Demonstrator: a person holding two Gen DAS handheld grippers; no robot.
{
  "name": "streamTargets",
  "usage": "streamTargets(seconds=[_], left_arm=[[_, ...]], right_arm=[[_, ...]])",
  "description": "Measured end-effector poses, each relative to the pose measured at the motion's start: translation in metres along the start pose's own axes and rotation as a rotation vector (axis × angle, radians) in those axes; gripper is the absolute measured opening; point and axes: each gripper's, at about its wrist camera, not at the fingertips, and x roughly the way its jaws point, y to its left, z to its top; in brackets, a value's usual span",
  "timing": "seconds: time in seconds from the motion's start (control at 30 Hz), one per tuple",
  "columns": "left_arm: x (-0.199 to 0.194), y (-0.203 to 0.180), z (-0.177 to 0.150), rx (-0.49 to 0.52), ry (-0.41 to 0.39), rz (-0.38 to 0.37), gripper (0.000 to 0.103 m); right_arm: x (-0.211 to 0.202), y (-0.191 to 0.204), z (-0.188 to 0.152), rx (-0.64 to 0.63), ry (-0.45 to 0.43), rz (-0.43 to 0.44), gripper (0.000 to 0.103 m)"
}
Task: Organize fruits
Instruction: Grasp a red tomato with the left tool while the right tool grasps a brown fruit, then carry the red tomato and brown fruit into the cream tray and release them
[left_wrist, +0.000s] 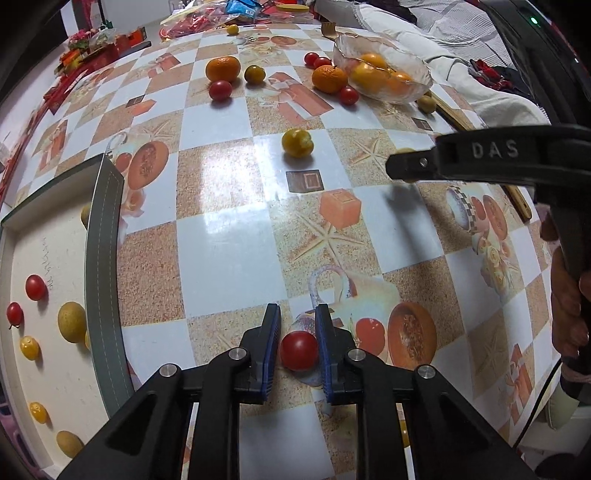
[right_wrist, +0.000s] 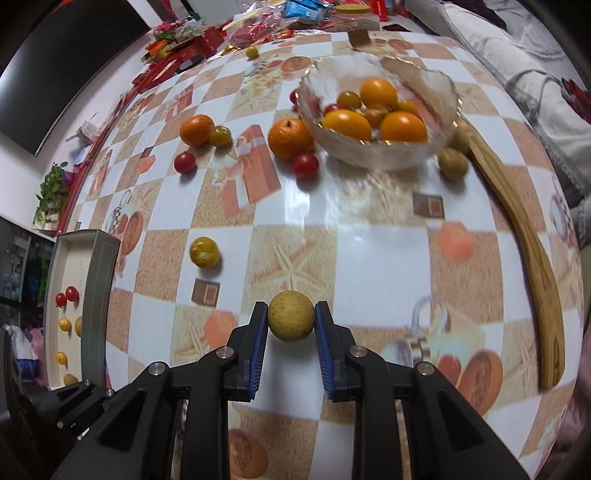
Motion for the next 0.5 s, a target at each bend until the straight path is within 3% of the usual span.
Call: streamTargets(seconds=[0.5], left_arm=[[-0.004, -0.004, -0.01, 0.034, 0.008, 0.019, 0.022]], right_arm=[[-0.008, 0.001, -0.014, 0.02, 0.0, 0.011, 0.028]])
